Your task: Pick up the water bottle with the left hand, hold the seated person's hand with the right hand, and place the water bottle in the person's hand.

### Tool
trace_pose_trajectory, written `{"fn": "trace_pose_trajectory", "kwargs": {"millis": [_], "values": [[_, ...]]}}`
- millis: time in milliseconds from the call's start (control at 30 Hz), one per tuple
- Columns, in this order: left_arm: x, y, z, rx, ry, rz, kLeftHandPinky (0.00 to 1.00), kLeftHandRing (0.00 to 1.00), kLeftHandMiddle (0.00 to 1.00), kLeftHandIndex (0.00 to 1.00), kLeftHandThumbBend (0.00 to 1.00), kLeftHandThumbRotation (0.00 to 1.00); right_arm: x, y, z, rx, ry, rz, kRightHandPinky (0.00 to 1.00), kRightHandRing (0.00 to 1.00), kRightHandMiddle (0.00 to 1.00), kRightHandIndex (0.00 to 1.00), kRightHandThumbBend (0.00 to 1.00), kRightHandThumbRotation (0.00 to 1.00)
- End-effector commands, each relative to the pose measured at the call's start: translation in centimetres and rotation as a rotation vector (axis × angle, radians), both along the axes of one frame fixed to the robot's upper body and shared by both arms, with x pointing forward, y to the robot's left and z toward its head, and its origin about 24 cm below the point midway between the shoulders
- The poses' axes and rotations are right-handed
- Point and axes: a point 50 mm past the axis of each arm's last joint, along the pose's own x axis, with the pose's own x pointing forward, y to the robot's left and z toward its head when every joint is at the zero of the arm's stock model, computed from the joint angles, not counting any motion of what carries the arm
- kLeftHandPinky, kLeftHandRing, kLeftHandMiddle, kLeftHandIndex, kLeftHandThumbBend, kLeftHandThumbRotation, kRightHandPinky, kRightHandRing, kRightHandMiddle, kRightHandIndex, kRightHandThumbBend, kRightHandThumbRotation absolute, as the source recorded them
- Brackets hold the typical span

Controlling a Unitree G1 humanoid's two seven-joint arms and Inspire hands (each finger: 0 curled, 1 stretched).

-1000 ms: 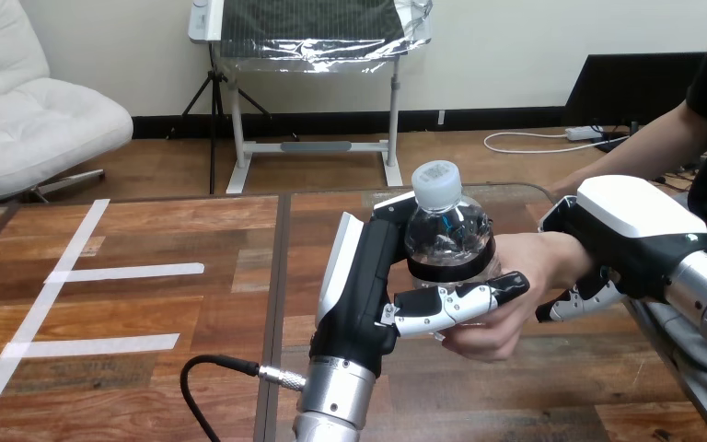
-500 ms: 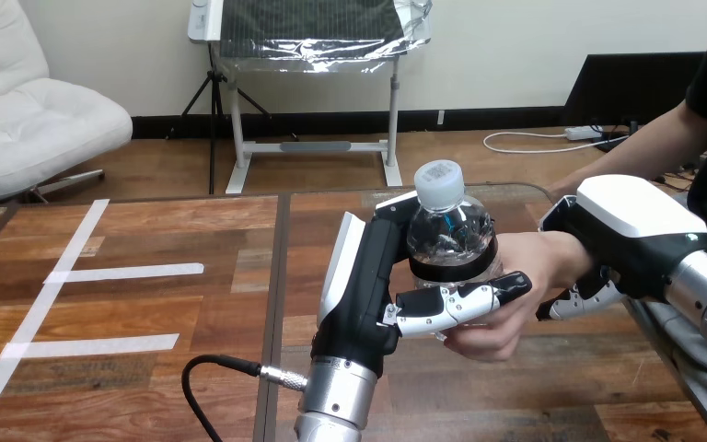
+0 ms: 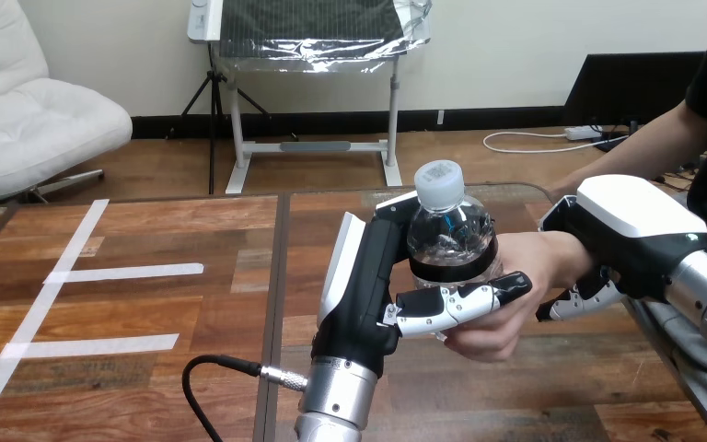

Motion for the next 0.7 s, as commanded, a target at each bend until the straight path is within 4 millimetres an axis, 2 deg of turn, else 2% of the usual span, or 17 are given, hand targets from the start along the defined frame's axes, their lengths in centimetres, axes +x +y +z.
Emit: {"fn": "trace_pose_trajectory", "kwargs": {"millis": [0,133,200,333,433,467,667], "values": [[0.26,-4.83,6.17,-0.227,-0.183,-0.103,0.34,0.39,0.45,0.48,0.63,0.0,0.71,-1.42,2.26,-0.036,-0.085,-0.079,0.15,0.22,0.31,0.35,0.72,0.0],[0.3,-4.79,6.17,-0.217,-0.182,-0.106,0.34,0.39,0.46,0.48,0.63,0.0,0.7,-1.35,2.31,-0.07,-0.102,-0.064,0.2,0.29,0.39,0.42,0.75,0.0],[0.32,-4.78,6.16,-0.207,-0.179,-0.11,0.36,0.42,0.49,0.51,0.63,0.0,0.7,-1.36,2.31,-0.072,-0.112,-0.053,0.32,0.43,0.54,0.5,0.79,0.0],[0.33,-4.76,6.14,-0.16,-0.175,-0.14,0.42,0.5,0.56,0.57,0.67,0.0,0.69,-1.4,2.36,-0.059,-0.088,-0.063,0.42,0.55,0.65,0.56,0.82,0.0],[0.36,-4.74,6.12,-0.107,-0.177,-0.155,0.51,0.61,0.66,0.67,0.72,0.09,0.74,-1.45,2.33,-0.068,-0.078,-0.074,0.5,0.62,0.7,0.61,0.84,0.0],[0.37,-4.74,6.11,-0.086,-0.18,-0.158,0.58,0.69,0.73,0.75,0.76,0.16,0.76,-1.47,2.3,-0.07,-0.077,-0.077,0.54,0.67,0.74,0.64,0.85,0.0],[0.4,-4.72,6.1,-0.02,-0.181,-0.16,0.77,0.86,0.89,0.92,0.85,0.32,0.82,-1.47,2.23,-0.084,-0.081,-0.076,0.62,0.73,0.78,0.71,0.87,0.0]]}}
